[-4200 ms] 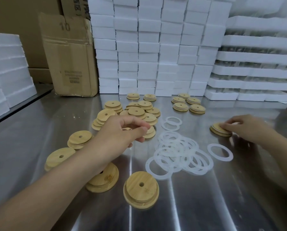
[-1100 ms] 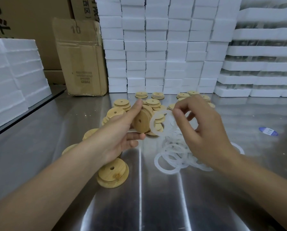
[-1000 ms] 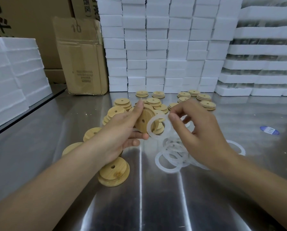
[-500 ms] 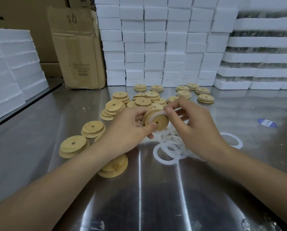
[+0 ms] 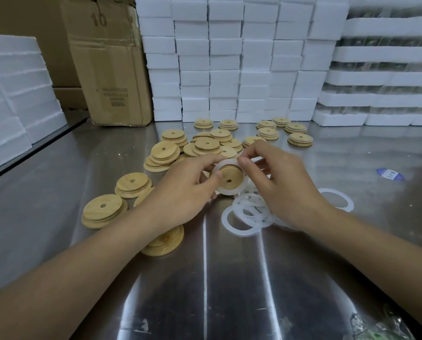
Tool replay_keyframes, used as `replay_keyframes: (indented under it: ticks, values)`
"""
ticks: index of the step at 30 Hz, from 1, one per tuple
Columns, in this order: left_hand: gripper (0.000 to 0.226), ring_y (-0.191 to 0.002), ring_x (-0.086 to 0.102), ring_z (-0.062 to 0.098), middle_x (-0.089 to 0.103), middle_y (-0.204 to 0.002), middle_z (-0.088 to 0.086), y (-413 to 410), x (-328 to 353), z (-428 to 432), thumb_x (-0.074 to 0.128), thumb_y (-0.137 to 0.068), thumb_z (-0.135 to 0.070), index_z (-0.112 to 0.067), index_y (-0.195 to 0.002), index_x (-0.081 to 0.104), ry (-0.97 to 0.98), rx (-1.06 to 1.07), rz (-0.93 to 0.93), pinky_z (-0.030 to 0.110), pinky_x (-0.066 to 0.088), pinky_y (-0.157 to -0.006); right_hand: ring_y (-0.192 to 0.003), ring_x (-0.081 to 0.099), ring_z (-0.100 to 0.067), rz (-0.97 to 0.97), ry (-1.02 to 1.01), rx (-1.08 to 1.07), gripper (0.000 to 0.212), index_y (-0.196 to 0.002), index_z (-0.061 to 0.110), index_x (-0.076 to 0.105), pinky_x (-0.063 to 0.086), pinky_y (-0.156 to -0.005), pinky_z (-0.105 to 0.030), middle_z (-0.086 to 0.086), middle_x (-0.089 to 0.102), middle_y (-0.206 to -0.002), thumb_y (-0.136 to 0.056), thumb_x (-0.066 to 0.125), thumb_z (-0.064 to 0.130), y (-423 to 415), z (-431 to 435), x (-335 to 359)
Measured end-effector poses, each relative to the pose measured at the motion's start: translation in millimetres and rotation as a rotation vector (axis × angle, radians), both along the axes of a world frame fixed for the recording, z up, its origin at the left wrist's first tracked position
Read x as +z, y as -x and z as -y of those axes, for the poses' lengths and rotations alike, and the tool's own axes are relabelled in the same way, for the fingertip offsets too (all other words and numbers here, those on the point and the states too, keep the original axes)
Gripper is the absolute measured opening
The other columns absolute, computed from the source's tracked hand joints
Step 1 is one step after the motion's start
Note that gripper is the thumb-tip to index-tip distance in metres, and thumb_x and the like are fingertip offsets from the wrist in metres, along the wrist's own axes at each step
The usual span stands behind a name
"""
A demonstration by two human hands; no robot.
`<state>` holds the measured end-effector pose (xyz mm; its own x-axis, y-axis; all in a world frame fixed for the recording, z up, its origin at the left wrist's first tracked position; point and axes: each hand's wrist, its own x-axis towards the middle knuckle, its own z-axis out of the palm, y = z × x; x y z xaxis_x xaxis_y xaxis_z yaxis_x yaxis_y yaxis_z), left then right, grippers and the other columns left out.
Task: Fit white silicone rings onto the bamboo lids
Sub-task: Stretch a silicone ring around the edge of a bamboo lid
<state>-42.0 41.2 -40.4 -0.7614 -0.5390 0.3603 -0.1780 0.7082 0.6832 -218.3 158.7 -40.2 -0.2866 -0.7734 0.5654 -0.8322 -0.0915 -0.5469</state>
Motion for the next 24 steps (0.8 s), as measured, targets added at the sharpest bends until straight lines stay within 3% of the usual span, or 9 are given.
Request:
replay_keyframes:
  ticks: [3,8,9,11,13,14,18,24]
  values:
    - [0.021,-0.074,0.075,0.011,0.075,-0.109,-0.011,0.2,-1.3,2.1,0.064,-0.106,-0.025,-0.034,-0.125,0.068,-0.027,0.061,-0.07,0.05,0.062,-0.084,-0.093,0.067,0.0,-0.009,-0.014,-0.005,0.009,-0.102,0.031,0.065,0.057,-0.082,-0.027,0.019,0.071,-0.095,-0.107,0.059,0.034,2.9,0.6,-1.5]
    - [0.009,-0.074,0.078,0.018,0.079,-0.093,-0.003,-0.2,0.8,4.1,0.072,-0.102,-0.024,-0.023,-0.102,0.062,-0.141,0.068,-0.13,0.056,0.061,-0.086,-0.097,0.066,-0.004,-0.035,-0.036,-0.01,0.012,-0.103,0.03,0.065,0.058,-0.085,-0.036,0.017,0.071,-0.098,-0.107,0.057,0.037,6.9,1.7,-2.1]
    - [0.009,-0.075,0.078,0.018,0.079,-0.09,-0.002,-0.1,1.0,5.3,0.072,-0.101,-0.023,-0.021,-0.099,0.063,-0.152,0.073,-0.132,0.053,0.062,-0.085,-0.097,0.066,-0.004,-0.04,-0.037,-0.009,0.012,-0.102,0.03,0.065,0.057,-0.085,-0.036,0.017,0.07,-0.098,-0.107,0.056,0.036,7.7,1.9,-2.2]
    - [0.009,-0.077,0.078,0.015,0.079,-0.085,0.0,0.1,1.5,8.3,0.072,-0.101,-0.021,-0.017,-0.097,0.066,-0.17,0.081,-0.125,0.032,0.06,-0.073,-0.097,0.065,-0.003,-0.043,-0.039,-0.006,0.011,-0.101,0.031,0.064,0.056,-0.085,-0.033,0.018,0.07,-0.098,-0.107,0.056,0.035,9.0,2.4,-2.4]
    - [0.008,-0.076,0.075,0.008,0.079,-0.08,0.001,0.3,2.5,10.2,0.071,-0.102,-0.021,-0.016,-0.096,0.068,-0.196,0.085,-0.106,0.012,0.048,-0.062,-0.098,0.065,-0.002,-0.05,-0.044,-0.004,0.01,-0.099,0.034,0.062,0.056,-0.084,-0.03,0.019,0.069,-0.097,-0.107,0.056,0.034,10.3,2.7,-2.3]
    - [0.008,-0.075,0.073,0.005,0.079,-0.078,0.001,0.1,2.9,11.2,0.07,-0.102,-0.021,-0.015,-0.097,0.07,-0.205,0.083,-0.093,0.008,0.045,-0.061,-0.098,0.064,-0.002,-0.056,-0.049,-0.004,0.01,-0.099,0.034,0.061,0.056,-0.084,-0.03,0.019,0.069,-0.097,-0.107,0.056,0.035,10.9,2.9,-2.1]
    - [0.008,-0.071,0.067,-0.003,0.08,-0.078,0.003,-3.2,7.6,15.6,0.069,-0.103,-0.019,-0.014,-0.098,0.073,-0.216,0.054,-0.052,0.005,0.044,-0.063,-0.096,0.064,-0.007,-0.097,-0.077,-0.012,0.015,-0.101,0.03,0.062,0.057,-0.085,-0.04,0.017,0.068,-0.099,-0.106,0.052,0.04,13.1,3.4,-1.2]
    - [0.007,-0.079,0.07,0.009,0.082,-0.082,0.0,-6.9,10.6,19.4,0.074,-0.101,-0.024,-0.024,-0.094,0.077,-0.257,0.033,-0.01,0.015,0.052,-0.062,-0.093,0.065,-0.012,-0.169,-0.1,-0.018,0.017,-0.103,0.028,0.062,0.057,-0.083,-0.045,0.014,0.067,-0.098,-0.107,0.051,0.04,14.9,3.2,0.8]
